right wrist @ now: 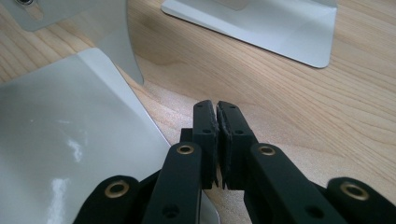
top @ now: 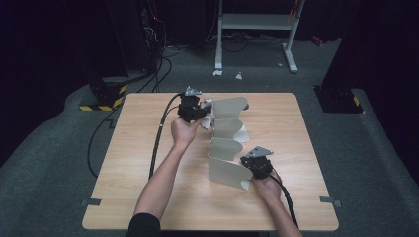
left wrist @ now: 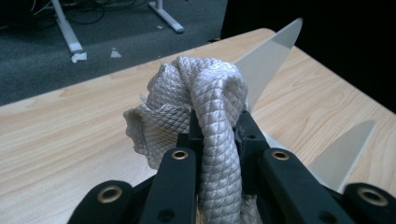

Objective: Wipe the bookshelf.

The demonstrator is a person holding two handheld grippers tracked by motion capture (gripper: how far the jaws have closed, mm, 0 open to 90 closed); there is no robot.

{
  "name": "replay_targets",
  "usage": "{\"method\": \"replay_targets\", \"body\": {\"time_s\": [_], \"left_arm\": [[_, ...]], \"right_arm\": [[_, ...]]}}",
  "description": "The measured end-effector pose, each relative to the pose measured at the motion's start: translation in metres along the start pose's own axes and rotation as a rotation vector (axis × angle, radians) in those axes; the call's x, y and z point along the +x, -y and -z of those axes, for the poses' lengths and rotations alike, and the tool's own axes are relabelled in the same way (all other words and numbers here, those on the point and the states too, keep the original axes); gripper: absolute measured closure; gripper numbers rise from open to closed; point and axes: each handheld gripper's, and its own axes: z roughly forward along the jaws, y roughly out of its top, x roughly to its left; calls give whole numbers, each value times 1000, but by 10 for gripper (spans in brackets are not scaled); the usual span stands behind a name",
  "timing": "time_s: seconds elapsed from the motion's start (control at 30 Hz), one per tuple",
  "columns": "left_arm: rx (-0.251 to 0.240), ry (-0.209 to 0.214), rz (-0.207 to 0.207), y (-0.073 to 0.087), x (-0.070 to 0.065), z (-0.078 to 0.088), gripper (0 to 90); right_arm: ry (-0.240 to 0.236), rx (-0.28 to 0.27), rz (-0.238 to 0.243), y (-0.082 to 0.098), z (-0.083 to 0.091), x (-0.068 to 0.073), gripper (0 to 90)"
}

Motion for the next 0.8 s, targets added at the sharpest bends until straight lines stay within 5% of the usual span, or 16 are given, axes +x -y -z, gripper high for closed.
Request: {"method": "replay_targets", "body": {"time_s": [0.8], "left_arm": [[187, -15, 33, 64, 4, -54, 800]], "right_arm": [[-3, -3, 7, 0, 0, 0, 865]]}}
